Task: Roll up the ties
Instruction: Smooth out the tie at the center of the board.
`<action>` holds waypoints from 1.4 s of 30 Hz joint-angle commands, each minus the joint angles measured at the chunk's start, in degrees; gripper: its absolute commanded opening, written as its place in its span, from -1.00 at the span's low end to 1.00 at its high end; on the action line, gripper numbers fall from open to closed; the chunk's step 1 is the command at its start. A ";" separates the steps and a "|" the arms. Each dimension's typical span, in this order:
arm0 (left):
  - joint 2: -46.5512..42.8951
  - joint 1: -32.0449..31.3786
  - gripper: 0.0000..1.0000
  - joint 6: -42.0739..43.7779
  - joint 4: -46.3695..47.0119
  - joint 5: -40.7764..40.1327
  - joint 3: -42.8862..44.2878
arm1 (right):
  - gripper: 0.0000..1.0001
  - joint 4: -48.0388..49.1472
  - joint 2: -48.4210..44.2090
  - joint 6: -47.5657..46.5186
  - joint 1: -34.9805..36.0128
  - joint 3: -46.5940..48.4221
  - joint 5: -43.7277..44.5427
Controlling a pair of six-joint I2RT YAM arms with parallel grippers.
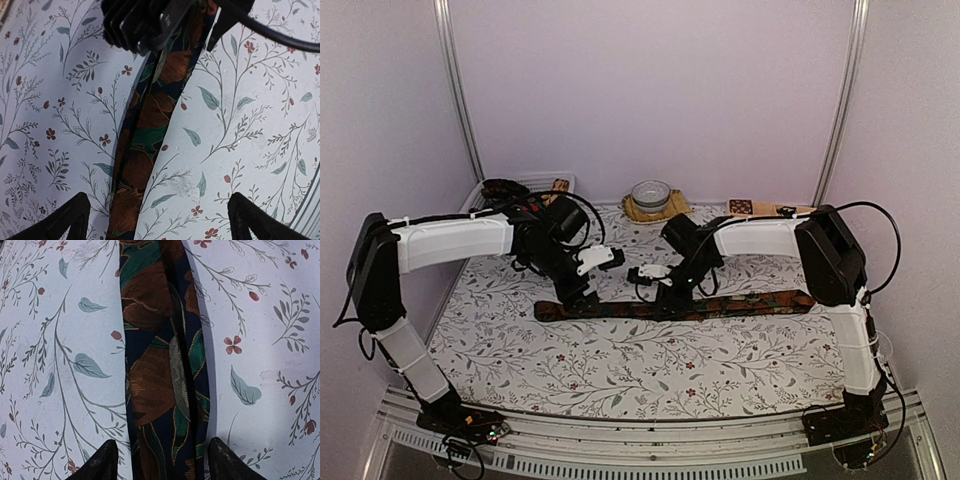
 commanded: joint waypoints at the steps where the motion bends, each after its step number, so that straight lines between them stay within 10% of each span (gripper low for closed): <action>1: 1.69 0.27 0.92 -6.38 3.66 -4.23 -0.81 | 0.26 -0.16 -0.44 5.22 -1.97 -0.35 0.19; 18: -12.71 5.39 1.00 -34.15 25.04 -25.53 -22.74 | 0.46 23.02 -22.75 34.72 -6.86 -23.89 9.86; 34: -10.53 8.13 0.98 -36.84 24.95 -29.71 -27.61 | 0.46 23.05 -22.20 36.99 -6.46 -25.64 12.19; 42: -13.79 7.81 1.00 -32.59 26.83 -25.37 -24.22 | 0.57 24.25 -21.57 22.94 -0.07 -22.63 6.55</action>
